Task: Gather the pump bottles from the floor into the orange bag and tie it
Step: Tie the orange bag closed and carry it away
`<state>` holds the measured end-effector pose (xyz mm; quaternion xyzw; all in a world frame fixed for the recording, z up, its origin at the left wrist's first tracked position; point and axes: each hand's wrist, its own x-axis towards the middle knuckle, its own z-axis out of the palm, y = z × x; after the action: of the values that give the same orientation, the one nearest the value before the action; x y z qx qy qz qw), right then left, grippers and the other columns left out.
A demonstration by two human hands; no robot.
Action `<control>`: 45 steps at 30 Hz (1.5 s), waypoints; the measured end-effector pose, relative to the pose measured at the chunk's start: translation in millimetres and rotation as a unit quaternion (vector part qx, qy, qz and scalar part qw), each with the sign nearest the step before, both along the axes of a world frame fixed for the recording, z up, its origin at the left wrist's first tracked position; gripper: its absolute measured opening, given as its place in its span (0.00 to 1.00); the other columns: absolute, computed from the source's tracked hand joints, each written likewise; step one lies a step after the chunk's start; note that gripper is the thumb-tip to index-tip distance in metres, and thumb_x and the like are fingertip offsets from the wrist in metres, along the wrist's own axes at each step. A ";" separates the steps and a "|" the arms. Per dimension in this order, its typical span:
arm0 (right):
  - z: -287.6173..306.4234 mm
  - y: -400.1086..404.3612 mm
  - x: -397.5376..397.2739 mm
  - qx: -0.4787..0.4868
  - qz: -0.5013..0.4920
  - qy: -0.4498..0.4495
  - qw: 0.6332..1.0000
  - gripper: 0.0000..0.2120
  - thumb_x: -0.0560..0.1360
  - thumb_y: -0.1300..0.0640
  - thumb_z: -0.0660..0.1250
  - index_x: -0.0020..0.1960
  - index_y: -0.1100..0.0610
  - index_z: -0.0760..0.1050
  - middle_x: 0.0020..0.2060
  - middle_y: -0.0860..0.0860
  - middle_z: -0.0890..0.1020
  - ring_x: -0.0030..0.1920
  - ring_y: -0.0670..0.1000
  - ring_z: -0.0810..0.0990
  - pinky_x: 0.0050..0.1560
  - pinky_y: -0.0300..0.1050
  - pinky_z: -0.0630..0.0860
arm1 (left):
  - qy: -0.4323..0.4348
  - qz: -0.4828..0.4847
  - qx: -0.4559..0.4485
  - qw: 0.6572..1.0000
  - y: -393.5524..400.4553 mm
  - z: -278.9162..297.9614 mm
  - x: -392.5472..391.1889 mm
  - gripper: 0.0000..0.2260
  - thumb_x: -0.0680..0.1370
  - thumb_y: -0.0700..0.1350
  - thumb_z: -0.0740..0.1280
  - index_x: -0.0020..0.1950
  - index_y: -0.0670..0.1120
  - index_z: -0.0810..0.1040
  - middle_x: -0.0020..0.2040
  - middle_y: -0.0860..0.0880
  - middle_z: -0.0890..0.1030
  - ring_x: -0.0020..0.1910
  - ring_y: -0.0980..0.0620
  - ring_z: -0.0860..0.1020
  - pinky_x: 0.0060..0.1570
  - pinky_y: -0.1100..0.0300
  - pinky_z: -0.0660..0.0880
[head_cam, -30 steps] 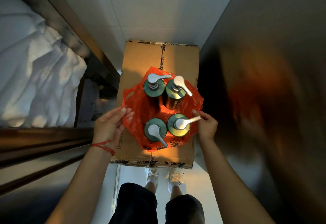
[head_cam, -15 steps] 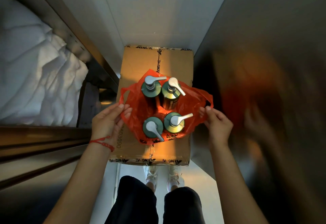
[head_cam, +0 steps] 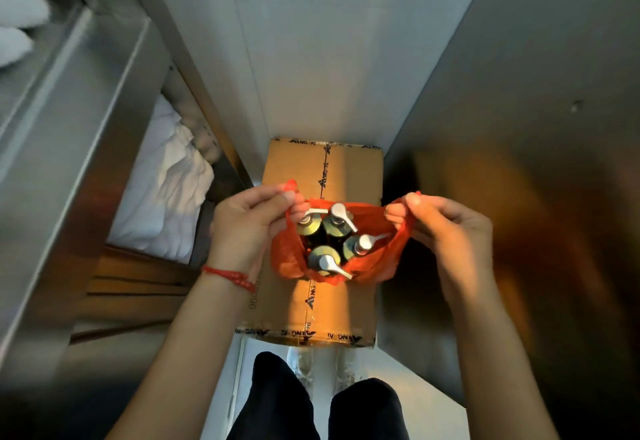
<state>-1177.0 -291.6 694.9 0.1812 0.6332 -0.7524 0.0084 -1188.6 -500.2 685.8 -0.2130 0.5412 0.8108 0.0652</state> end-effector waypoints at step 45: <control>-19.8 -26.5 -59.4 0.259 0.181 0.139 0.939 0.05 0.72 0.63 0.68 0.43 0.54 0.81 0.39 0.55 0.75 0.41 0.46 0.74 0.44 0.35 0.70 | 0.105 -0.262 -0.144 0.948 43.1 -19.6 -51.0 0.11 0.72 0.31 0.66 0.33 0.44 0.80 0.21 0.53 0.78 0.23 0.60 0.75 0.29 0.70 0.73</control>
<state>-1236.4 -318.0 675.1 -0.0468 0.8232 -0.5657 0.0090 -1239.7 -457.2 666.2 0.0156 0.6929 0.6963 0.1867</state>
